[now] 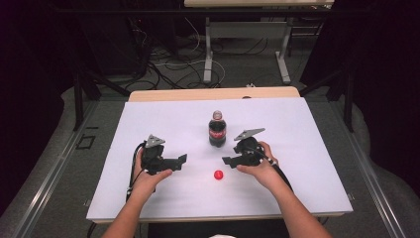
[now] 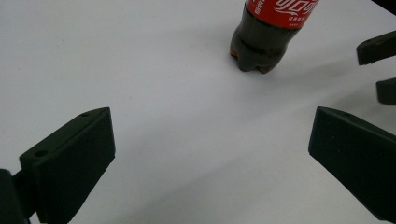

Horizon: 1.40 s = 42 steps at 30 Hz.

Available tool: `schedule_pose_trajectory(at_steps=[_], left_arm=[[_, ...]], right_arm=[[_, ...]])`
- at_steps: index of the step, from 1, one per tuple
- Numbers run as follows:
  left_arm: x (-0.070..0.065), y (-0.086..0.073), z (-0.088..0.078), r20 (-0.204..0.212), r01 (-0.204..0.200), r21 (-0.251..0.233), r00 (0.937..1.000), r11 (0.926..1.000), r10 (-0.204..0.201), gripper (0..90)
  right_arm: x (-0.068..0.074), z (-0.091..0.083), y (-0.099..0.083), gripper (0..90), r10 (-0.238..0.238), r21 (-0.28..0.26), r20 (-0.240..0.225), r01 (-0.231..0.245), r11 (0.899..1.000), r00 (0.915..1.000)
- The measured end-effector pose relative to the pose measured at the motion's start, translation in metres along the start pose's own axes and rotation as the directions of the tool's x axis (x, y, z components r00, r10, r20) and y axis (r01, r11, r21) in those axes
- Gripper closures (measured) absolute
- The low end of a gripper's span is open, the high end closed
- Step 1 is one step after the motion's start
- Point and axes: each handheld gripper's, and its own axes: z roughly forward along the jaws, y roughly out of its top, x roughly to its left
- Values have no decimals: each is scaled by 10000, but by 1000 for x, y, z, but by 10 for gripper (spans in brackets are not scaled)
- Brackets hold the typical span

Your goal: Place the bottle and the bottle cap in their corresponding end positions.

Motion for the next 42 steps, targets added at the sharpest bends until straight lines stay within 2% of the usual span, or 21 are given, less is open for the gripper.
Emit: schedule_pose_trajectory(at_steps=[1, 3, 6, 11, 13, 16, 18, 19, 20, 21, 22, 23, 26, 27, 30, 33, 36, 38, 40, 41, 42], left_arm=[[0, 0, 0, 0, 93, -40, 10000, 9999, -93, 6], [1, 0, 0, -152, 86, -138, 9998, 9999, -88, 6], [3, -1, 0, -187, 204, -200, 9996, 9996, -207, 6], [7, 0, -2, -182, 389, -213, 9991, 9990, -393, 6], [8, 0, -3, -187, 440, -285, 9988, 9986, -445, 6], [11, 0, -3, -244, 524, -301, 9983, 9982, -531, 6], [13, -1, -3, -267, 564, -317, 9980, 9979, -573, 6], [15, 0, -5, -222, 542, -137, 9983, 9984, -545, 6], [14, -1, -4, -292, 695, -325, 9971, 9971, -704, 6], [16, -1, -5, -236, 703, -153, 9972, 9974, -707, 6], [16, -1, -4, -304, 864, -401, 9957, 9955, -876, 6], [18, -1, -4, -343, 756, -318, 9965, 9966, -767, 6], [20, -2, -4, -377, 935, -359, 9948, 9950, -948, 6], [22, -3, -4, -404, 937, -344, 9946, 9950, -951, 6], [26, -4, -3, -457, 999, -305, 9938, 9945, -1012, 6], [29, -5, -3, -515, 1101, -346, 9924, 9933, -1118, 6], [33, -7, -2, -625, 1186, -373, 9907, 9922, -1207, 6], [36, -8, -2, -670, 1238, -289, 9898, 9919, -1255, 7], [38, -9, -1, -775, 1261, -268, 9888, 9917, -1279, 6], [40, -10, 0, -855, 1252, -254, 9882, 9918, -1269, 7], [41, -11, 1, -898, 1317, -284, 9869, 9909, -1338, 7]], right_arm=[[-4, -2, -1, 365, 63, -267, 79, -61, 9996, 9999], [-9, -10, -1, 358, 259, -334, 237, -251, 9991, 9994], [-20, -22, -3, 283, 508, -345, 679, -486, 9982, 9964], [-40, -38, -10, 170, 1031, -699, 1250, -949, 9930, 9868], [-47, -44, -15, 158, 1016, -772, 1540, -905, 9929, 9828], [-59, -50, -23, 154, 1419, -984, 1652, -1269, 9870, 9760], [-66, -53, -30, 152, 1623, -1057, 1926, -1439, 9839, 9678], [-69, -55, -33, 152, 1783, -1052, 1979, -1600, 9815, 9639], [-72, -56, -36, 152, 1817, -1097, 2102, -1615, 9808, 9606], [-76, -57, -40, 152, 1806, -1084, 2231, -1598, 9812, 9579], [-79, -58, -44, 152, 2019, -1071, 2356, -1811, 9776, 9506], [-84, -59, -48, 153, 2136, -1032, 2505, -1933, 9757, 9443], [-94, -62, -57, 152, 2413, -1102, 2834, -2185, 9696, 9281], [-97, -64, -60, 143, 2485, -1163, 3047, -2231, 9678, 9195], [-103, -69, -69, 43, 2858, -1359, 3204, -2547, 9574, 9031], [-108, -74, -76, 0, 3116, -1565, 3353, -2736, 9490, 8891], [-114, -78, -82, 0, 3236, -1761, 3461, -2779, 9443, 8806], [-117, -79, -86, 0, 3390, -1853, 3559, -2898, 9390, 8709], [-120, -80, -90, 0, 3442, -1967, 3529, -2907, 9364, 8701], [-122, -80, -92, 0, 3471, -1965, 3427, -2947, 9352, 8730], [-123, -80, -93, 0, 3499, -1994, 3485, -2960, 9341, 8695]])
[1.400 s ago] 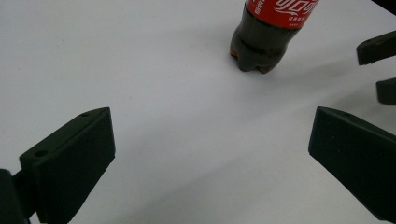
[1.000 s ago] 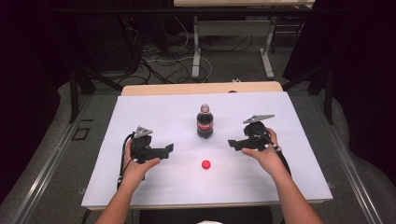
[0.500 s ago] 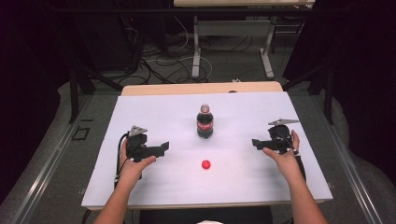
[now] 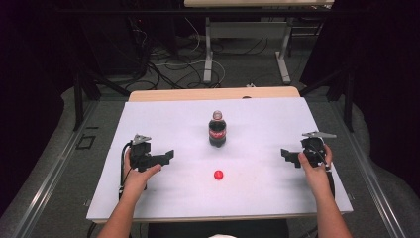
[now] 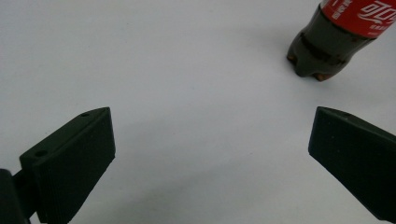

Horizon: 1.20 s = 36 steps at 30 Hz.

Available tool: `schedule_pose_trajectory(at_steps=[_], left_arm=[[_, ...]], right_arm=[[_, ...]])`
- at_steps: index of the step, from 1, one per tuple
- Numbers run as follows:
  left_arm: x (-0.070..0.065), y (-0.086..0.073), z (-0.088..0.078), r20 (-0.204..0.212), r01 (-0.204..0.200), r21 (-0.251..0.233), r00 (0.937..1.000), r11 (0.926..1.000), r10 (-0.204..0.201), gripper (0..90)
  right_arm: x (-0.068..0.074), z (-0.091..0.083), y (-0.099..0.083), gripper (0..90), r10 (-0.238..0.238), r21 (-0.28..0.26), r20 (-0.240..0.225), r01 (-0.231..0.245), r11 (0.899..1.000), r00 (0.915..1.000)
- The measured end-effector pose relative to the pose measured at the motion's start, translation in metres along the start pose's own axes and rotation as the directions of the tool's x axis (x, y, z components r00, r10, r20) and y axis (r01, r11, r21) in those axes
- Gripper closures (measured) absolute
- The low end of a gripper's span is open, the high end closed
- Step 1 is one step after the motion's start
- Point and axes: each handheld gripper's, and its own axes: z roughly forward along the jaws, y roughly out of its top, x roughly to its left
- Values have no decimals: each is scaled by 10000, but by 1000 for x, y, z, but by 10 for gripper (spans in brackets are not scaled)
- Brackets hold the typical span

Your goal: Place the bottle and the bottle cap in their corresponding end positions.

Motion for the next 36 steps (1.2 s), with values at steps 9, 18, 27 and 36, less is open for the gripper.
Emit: schedule_pose_trajectory(at_steps=[9, 18, 27, 36], left_arm=[[9, -3, 4, -211, 54, 223, 9998, 9997, -50, 10], [11, -5, 5, -305, 72, 275, 9995, 9996, -64, 11], [12, -5, 6, -343, 190, 354, 9993, 9992, -178, 12], [14, -5, 7, -355, 162, 381, 9993, 9991, -148, 11]], right_arm=[[-1, 10, -8, 0, 67, 381, 331, -80, 9992, 9994], [3, 14, -9, 0, -470, 528, 111, 463, 9975, 9988], [1, 14, -11, 0, -403, 627, 158, 392, 9973, 9991], [1, 13, -10, 0, -363, 610, 150, 353, 9975, 9992]])
